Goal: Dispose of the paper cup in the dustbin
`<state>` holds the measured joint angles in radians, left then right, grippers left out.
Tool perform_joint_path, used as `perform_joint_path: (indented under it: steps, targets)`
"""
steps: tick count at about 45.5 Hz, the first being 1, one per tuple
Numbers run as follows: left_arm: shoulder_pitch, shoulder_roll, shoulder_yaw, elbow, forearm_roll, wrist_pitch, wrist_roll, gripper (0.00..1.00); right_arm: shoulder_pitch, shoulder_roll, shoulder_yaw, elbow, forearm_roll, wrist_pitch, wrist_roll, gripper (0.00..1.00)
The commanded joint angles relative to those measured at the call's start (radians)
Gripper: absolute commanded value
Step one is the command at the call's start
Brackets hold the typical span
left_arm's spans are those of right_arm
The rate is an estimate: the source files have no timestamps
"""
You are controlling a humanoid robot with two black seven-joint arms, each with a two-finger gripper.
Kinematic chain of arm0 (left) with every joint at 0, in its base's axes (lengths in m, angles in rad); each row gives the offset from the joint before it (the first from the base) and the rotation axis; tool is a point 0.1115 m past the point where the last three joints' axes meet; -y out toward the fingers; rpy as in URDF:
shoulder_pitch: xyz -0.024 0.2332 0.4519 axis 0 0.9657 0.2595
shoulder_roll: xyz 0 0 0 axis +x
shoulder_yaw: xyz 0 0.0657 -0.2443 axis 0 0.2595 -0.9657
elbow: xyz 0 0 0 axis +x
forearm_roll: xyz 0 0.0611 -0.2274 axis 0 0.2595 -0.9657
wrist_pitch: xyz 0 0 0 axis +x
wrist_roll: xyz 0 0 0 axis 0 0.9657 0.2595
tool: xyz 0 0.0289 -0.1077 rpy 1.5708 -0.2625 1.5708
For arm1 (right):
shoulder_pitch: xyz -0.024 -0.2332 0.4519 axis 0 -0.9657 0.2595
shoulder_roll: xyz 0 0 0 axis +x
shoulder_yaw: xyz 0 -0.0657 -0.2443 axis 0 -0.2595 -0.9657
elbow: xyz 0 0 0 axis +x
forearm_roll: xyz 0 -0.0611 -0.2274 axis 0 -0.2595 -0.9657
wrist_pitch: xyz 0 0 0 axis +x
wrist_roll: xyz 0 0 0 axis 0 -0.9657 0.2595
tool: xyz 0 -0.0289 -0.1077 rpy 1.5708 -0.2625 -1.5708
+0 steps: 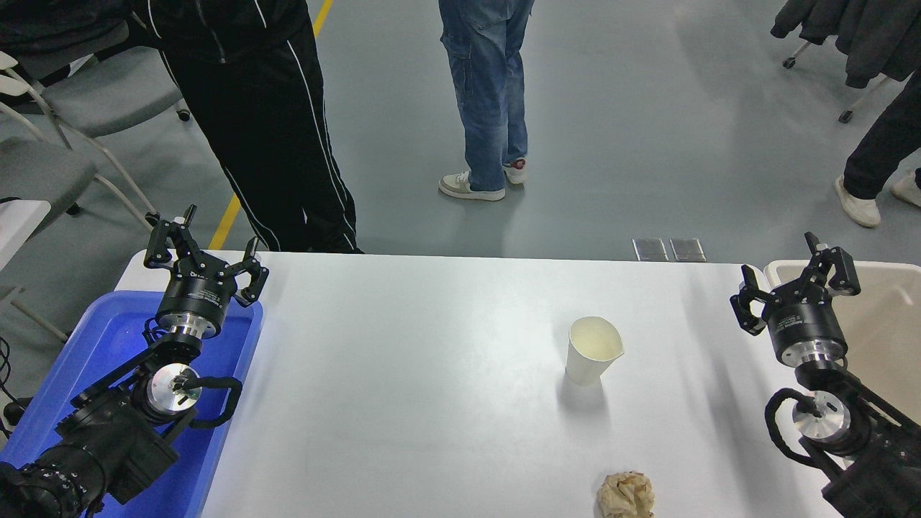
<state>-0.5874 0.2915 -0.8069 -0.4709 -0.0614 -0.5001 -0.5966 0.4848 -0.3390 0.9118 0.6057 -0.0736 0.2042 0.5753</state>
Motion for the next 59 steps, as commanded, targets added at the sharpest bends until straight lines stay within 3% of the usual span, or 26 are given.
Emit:
perform_joint_path:
  steps: [1,40,59]
  targets:
    - [0.0,0.001,0.0,0.0,0.0,0.0,0.001,1.0,0.001,0.0,-0.001,0.0,0.0,0.001,0.0,0.99]
    - [0.0,0.001,0.0,0.0,0.0,0.0,0.0,1.0,0.011,-0.028,-0.007,0.051,-0.008,0.0,-0.008,0.99]
    - [0.0,0.001,0.0,0.0,0.0,0.0,0.0,1.0,0.038,-0.288,-0.255,0.411,-0.029,-0.016,-0.067,0.99]
